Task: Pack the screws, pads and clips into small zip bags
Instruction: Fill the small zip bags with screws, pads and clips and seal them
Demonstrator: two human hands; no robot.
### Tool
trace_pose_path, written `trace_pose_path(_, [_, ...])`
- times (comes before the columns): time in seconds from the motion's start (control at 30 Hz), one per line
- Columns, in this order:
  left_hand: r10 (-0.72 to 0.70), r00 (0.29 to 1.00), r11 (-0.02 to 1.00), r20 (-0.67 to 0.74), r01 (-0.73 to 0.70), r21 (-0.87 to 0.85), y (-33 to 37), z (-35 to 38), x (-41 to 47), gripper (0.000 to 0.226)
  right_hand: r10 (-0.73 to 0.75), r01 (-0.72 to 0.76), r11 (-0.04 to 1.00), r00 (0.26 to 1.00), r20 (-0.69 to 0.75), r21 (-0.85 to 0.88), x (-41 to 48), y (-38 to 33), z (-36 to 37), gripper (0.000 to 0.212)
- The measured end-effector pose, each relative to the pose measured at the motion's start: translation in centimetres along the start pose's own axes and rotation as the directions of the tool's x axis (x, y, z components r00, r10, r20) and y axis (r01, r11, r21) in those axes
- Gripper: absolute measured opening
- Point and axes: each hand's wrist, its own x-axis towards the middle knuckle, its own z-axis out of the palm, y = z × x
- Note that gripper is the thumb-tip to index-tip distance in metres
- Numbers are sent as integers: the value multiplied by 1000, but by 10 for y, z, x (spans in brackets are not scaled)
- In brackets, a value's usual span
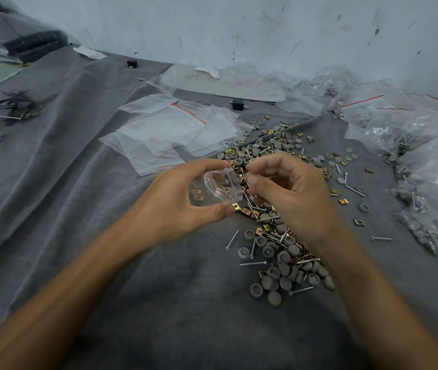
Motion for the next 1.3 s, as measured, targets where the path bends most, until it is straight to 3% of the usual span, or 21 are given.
trace_pose_path(0.1, [-13,1000,999,-24,12,-44,-3,-3,1,61,-3,6,975,1000,15,-224,2,5,-12,12])
trace_pose_path(0.2, [-15,999,998,-50,12,-60,-7,-6,3,64,71,4,889,987,146,-458,2,11,-19,9])
trace_pose_path(0.37, [-16,999,998,-42,14,-54,-10,-6,3,66,126,14,582,986,108,-813,4,22,-19,13])
trace_pose_path(0.53, [-20,998,999,-53,18,-39,-10,-6,3,66,219,-30,511,971,96,-859,3,29,-8,32])
trace_pose_path(0.67, [-24,999,999,-48,22,-29,-9,-6,2,68,168,-57,486,985,29,-872,6,32,0,27])
trace_pose_path(0.77, [-33,999,999,-43,32,-24,-9,-6,2,70,169,-47,397,985,23,-917,11,33,7,32])
trace_pose_path(0.97, [-36,998,999,-44,35,-18,-9,-7,1,68,218,32,296,971,101,-955,18,25,1,30])
trace_pose_path(1.3, [-32,998,999,-48,32,-3,-9,-6,1,66,187,47,284,977,103,-958,15,26,3,13])
